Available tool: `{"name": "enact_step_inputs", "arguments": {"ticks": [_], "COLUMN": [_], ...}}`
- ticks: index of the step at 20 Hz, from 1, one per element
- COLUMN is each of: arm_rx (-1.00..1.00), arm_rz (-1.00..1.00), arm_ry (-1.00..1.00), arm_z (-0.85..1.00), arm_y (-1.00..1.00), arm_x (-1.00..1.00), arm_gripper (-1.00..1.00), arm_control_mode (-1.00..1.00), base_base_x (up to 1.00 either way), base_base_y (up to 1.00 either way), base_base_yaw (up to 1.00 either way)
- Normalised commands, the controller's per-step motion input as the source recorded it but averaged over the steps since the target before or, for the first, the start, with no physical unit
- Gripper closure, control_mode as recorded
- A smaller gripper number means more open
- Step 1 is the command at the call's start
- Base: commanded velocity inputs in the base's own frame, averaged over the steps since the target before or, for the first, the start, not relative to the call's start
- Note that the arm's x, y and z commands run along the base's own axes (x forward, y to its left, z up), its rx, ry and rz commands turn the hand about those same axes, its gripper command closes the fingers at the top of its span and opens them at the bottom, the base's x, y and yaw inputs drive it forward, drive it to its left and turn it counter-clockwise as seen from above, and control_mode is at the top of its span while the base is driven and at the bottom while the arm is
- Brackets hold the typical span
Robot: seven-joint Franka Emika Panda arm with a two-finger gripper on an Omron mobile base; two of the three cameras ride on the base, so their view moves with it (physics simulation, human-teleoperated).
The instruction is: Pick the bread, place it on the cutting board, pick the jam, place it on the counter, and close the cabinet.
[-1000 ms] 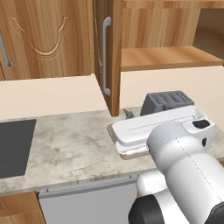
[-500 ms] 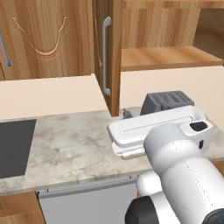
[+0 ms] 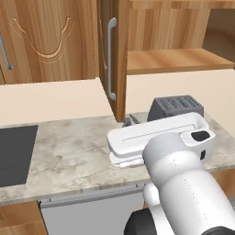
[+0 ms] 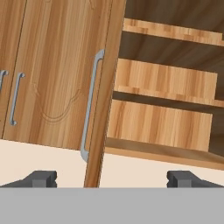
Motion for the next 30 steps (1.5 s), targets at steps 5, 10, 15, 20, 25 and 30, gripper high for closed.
{"name": "enact_step_inputs", "arguments": {"ticks": [5,10,15,20,25,30], "arm_rx": [-0.01,-0.02,-0.01,-0.02,-0.01,0.00], "arm_rz": [0.00,0.00,0.00,0.00,0.00,-0.03], "arm_ry": [-0.01,-0.02,-0.01,-0.01,-0.01,-0.06], "arm_z": [-0.03,-0.05,-0.06,-0.07,-0.12,-0.16], "arm_y": [0.13,0.14,0.12,0.13,0.16,0.18], "arm_x": [0.10,0.14,0.25,0.31,0.25,0.12], "arm_gripper": [-1.00,-1.00,-1.00,-1.00,-1.00,-1.00], "arm_control_mode": [-1.00,-1.00,-1.00,-1.00,-1.00,-1.00], "base_base_x": [0.00,0.00,0.00,0.00,0.00,0.00], "base_base_y": [0.00,0.00,0.00,0.00,0.00,0.00], "base_base_yaw": [0.00,0.00,0.00,0.00,0.00,0.00]}}
